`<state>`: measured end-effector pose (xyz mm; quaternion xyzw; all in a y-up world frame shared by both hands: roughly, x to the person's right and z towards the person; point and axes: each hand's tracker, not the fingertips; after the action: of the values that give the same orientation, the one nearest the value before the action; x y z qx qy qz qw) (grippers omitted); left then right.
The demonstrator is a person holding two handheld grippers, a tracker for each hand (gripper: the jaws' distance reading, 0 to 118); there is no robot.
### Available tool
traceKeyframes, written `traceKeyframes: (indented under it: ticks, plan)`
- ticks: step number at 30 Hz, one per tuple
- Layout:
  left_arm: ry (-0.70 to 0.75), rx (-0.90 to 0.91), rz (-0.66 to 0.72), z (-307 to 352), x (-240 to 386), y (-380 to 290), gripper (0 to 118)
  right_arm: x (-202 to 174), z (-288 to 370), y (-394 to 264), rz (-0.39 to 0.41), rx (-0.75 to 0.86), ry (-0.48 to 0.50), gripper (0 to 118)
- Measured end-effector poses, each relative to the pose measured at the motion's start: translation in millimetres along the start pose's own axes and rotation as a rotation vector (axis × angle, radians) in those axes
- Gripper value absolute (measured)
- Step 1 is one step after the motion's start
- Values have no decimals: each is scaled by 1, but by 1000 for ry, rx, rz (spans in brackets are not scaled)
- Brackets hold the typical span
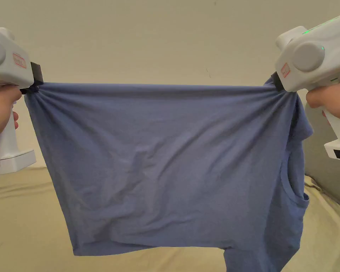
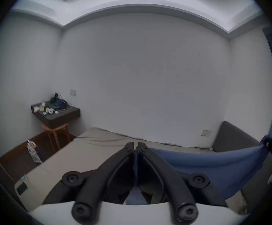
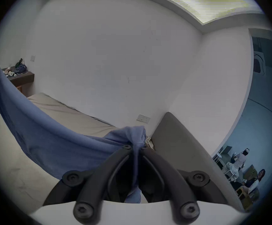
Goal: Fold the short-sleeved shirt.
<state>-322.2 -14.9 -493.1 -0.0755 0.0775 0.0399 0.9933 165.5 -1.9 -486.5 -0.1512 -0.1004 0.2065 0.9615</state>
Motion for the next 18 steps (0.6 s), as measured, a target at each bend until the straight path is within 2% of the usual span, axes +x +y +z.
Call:
traceKeyframes:
  ticks: [5,9,14,18]
  plan:
    - [41,-13,-35,-14,3,7,1,-6,-11,33,56,14,-24,5]
    - [90,-40,-97,-30,8,-5,1,-19,-32,33,70,-18,13,5]
    - [76,-142,-91,-61,6,-48,1,-46,-78,-11,66,-138,88,5]
    - [68,-270,-105,-78,7,-112,1,-73,-113,-69,61,-235,142,5]
